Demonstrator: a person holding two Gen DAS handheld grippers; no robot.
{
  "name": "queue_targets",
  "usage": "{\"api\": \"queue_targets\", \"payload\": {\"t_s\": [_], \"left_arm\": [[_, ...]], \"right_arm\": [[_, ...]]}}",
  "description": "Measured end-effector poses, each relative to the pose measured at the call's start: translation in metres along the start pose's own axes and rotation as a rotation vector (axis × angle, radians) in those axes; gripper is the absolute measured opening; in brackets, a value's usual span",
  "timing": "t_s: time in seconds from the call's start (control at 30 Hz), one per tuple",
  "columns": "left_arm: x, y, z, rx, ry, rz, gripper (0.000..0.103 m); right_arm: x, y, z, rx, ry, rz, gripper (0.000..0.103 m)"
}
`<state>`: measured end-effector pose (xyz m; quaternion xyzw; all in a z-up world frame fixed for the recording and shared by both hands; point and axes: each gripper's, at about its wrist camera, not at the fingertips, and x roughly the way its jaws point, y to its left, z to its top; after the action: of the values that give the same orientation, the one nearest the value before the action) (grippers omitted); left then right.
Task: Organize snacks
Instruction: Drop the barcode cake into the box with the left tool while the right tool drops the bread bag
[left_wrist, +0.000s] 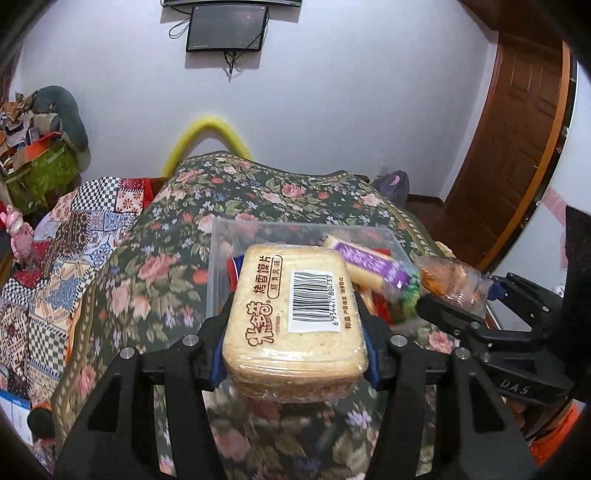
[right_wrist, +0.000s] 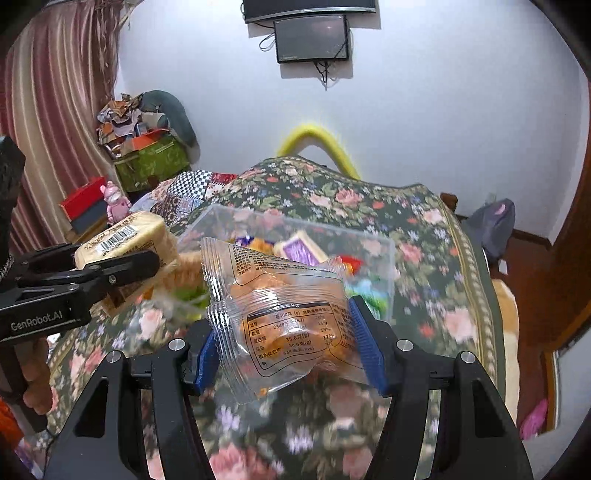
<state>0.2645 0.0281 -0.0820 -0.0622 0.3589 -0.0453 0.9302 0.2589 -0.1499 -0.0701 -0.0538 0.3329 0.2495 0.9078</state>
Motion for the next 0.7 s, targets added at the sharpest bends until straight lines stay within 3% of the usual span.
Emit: {"api": "queue_targets", "payload": {"t_s": [0.4, 0.57, 0.7], "left_arm": [[0.061, 0.026, 0.028, -0.007, 0.054, 0.037, 0.055], [0.060, 0.024, 0.035, 0.041, 0.030, 0.036, 0.056], [0.045, 0.027, 0.032, 0.019, 0.021, 0.005, 0.056]], "right_arm": [[0.050, 0.012, 0.034, -0.031, 0.034, 0.004, 0.061], [0.055, 0.019, 0.033, -0.064, 0.053, -0.012, 0.067], [0.049, 0.015, 0.032, -0.047, 0.054, 0.001, 0.068]]}}
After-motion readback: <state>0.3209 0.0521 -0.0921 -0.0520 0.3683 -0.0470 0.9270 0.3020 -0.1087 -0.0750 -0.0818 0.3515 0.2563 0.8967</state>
